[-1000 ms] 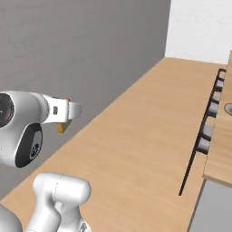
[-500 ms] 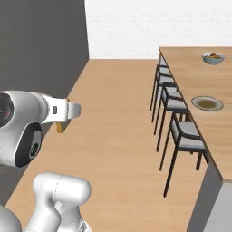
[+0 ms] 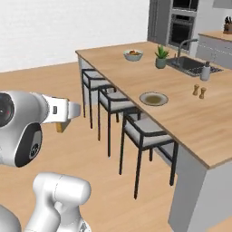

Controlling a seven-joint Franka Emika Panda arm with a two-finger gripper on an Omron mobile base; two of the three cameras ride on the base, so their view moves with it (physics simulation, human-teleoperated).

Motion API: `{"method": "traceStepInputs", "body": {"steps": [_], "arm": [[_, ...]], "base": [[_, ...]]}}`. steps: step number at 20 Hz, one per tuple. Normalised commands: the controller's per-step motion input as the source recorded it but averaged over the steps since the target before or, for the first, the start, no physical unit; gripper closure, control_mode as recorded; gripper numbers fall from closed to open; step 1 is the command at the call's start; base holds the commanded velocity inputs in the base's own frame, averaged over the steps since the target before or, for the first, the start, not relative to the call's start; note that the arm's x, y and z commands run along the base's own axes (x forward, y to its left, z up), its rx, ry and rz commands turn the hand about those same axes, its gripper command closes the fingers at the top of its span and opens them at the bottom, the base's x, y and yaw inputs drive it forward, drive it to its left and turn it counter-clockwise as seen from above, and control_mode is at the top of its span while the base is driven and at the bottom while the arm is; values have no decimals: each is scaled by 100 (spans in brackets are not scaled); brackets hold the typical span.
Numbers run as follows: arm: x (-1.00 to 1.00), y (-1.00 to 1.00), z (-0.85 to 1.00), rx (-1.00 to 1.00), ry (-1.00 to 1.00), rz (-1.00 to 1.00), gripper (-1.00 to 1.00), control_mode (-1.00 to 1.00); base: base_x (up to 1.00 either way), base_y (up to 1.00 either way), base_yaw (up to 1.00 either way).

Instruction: Start the toaster. Once the lever pops up, take the bread to the plate on the dining counter.

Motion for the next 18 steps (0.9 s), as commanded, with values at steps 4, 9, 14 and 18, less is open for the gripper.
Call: {"method": "traceStepInputs", "body": {"steps": [4,9,14,18], "arm": [[0,0,0,0,0,0,100,100],[0,0,0,0,0,0,100,100],[0,0,0,0,0,0,100,100],[0,0,0,0,0,0,100,100]], "base": [[76,71,-77],[94,84,-70],[73,96,-59],[84,100,-53]]}}
